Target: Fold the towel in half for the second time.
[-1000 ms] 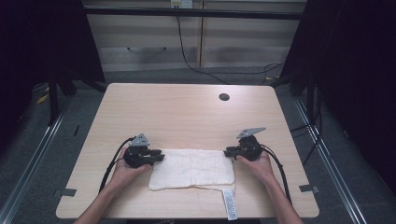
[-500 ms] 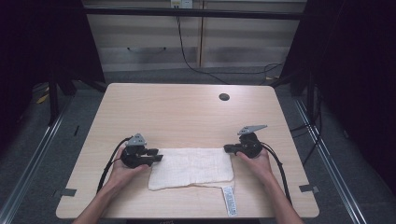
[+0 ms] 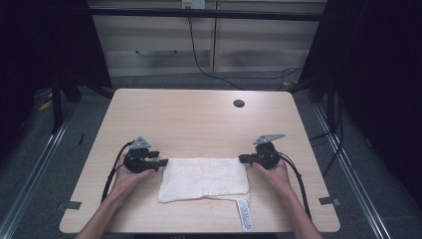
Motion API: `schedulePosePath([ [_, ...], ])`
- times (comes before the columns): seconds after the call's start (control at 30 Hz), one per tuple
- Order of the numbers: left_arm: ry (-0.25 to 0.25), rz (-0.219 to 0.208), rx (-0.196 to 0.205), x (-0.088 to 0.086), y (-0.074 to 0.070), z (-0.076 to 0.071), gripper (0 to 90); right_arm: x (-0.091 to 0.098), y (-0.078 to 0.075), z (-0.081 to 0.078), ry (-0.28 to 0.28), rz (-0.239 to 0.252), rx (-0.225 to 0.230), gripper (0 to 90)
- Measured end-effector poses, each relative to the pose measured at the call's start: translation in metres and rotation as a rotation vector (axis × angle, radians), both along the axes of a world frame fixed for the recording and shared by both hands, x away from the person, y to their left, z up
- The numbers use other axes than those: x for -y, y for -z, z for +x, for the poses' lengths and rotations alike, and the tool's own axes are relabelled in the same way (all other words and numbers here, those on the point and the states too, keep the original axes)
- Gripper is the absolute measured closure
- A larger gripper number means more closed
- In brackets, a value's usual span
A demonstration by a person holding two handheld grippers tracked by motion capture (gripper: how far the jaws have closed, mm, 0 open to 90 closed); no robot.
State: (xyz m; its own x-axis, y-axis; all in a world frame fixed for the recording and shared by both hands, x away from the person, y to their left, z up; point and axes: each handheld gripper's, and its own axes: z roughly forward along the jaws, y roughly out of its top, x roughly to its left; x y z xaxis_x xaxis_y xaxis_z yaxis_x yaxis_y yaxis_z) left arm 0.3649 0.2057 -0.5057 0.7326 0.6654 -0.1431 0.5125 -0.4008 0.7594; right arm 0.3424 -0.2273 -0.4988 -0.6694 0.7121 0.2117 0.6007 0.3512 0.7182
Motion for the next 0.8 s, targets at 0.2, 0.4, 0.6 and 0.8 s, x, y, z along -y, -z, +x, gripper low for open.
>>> schedulePosePath([
  [0.2,-0.014,0.003,-0.017,-0.002,0.002,0.006,42.8,-0.001,0.001,0.001,-0.004,-0.005,0.002,87.8],
  [0.4,0.016,0.044,0.027,0.007,0.003,0.003,45.3,-0.002,0.002,0.001,-0.005,-0.007,-0.004,87.7],
  [0.6,0.095,0.072,0.046,0.015,0.001,-0.003,74.8,-0.002,0.002,0.001,-0.009,-0.007,0.000,87.8],
  [0.8,0.119,0.088,0.053,0.018,-0.001,-0.003,84.5,0.000,0.000,0.001,-0.002,0.005,0.008,87.8],
])
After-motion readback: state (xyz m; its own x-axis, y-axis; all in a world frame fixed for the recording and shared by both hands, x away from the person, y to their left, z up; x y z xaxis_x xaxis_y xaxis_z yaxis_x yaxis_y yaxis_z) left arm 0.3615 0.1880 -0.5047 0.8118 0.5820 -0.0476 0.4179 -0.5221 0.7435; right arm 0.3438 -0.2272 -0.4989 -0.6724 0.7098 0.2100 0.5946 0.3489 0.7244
